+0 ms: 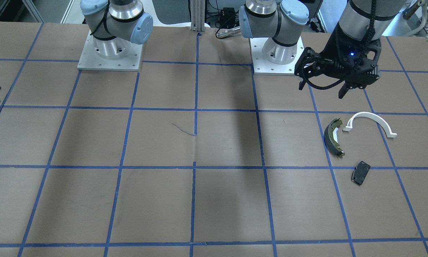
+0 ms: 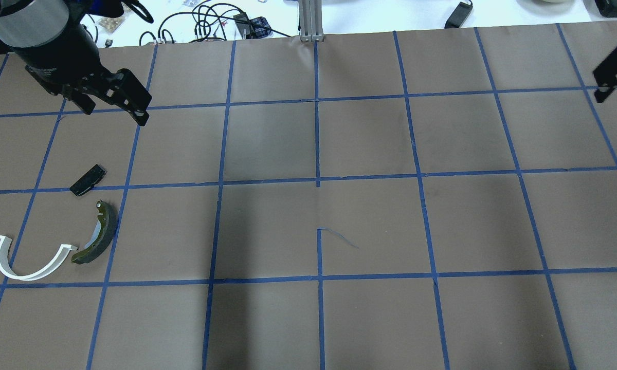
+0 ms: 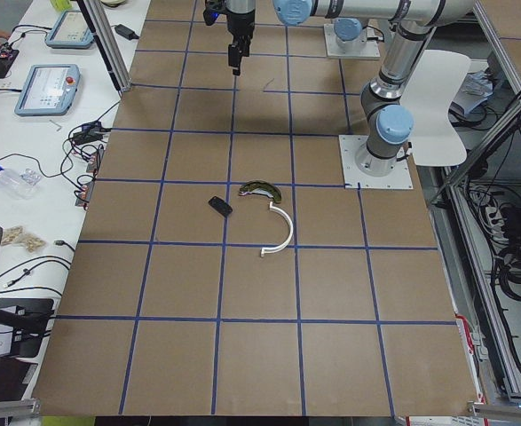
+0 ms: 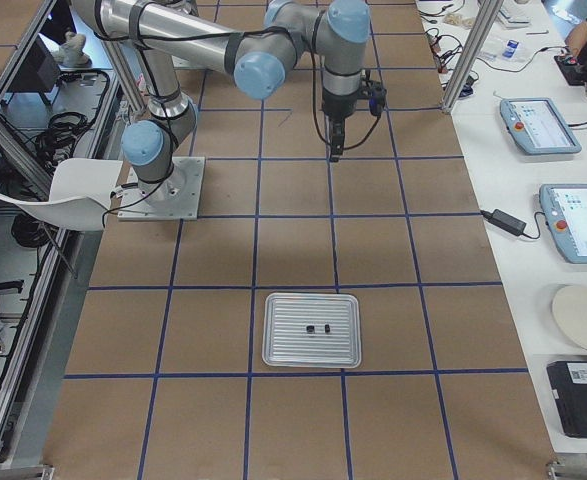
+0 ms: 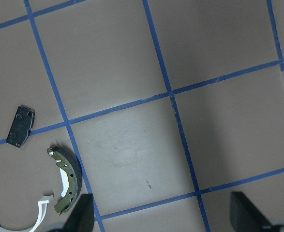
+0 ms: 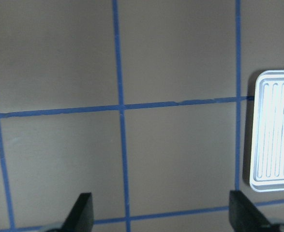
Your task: Place bearing gear from tray to pile
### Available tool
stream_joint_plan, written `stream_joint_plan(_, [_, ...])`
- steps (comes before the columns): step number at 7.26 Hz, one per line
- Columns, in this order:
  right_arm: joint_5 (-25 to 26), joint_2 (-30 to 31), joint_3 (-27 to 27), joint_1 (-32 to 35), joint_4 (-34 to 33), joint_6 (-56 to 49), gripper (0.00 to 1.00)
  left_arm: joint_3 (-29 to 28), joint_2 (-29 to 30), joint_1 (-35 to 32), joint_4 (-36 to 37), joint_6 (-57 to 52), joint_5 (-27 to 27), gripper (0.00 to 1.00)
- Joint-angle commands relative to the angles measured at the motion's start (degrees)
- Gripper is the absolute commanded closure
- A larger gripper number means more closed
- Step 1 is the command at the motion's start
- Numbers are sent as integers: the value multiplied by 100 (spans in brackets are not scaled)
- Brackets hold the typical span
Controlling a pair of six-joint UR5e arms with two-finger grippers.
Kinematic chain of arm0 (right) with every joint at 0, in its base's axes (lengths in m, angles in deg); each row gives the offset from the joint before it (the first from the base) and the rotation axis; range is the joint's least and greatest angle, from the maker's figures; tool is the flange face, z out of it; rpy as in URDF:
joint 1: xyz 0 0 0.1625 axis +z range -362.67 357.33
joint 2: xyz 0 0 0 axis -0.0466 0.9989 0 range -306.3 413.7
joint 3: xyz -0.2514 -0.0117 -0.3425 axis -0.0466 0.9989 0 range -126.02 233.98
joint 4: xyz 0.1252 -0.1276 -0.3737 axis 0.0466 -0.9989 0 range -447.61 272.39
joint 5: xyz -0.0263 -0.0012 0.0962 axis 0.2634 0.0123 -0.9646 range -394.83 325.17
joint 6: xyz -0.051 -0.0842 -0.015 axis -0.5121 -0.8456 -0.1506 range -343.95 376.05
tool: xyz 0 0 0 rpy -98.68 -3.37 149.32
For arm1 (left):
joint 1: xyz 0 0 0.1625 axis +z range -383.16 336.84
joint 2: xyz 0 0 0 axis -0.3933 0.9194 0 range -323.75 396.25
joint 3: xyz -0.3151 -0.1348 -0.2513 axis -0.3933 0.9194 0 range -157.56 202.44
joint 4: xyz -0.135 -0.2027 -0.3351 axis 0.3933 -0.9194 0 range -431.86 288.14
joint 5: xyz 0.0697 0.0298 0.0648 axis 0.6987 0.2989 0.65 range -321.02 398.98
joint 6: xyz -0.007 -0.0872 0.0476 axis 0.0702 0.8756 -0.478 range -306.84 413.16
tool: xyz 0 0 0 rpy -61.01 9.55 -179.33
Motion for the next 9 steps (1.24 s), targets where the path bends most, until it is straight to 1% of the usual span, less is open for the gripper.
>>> stream_joint_plan(1, [-24, -958, 58, -1162, -946, -1251, 0, 0, -2, -3, 0, 0, 0, 0])
stream_joint_plan(2, [-50, -1442, 93, -1584, -1212, -1571, 0, 0, -2, -3, 0, 0, 0, 0])
stream_joint_plan(3, [-276, -1960, 94, -1780, -1745, -2087, 0, 0, -2, -3, 0, 0, 0, 0])
stream_joint_plan(4, [-548, -2356, 76, -2086, -2055, -2728, 0, 0, -2, -3, 0, 0, 0, 0])
stream_joint_plan(5, [-830, -2656, 93, -2254, -2215, -3439, 0, 0, -10, -3, 0, 0, -9, 0])
stream_joint_plan(6, [-841, -2790, 67, -2265, -2373, -3490, 1, 0, -2, -3, 0, 9, 0, 0])
stream_joint_plan(7, [-806, -2896, 15, -2404, -2392, -3603, 3, 0, -10, -3, 0, 9, -9, 0])
stream_joint_plan(8, [-763, -2923, 6, -2484, -2409, -3778, 4, 0, -2, -3, 0, 0, -9, 0])
stream_joint_plan(9, [-614, -2888, 14, -2502, -2418, -3789, 4, 0, -10, -3, 0, 9, 0, 0])
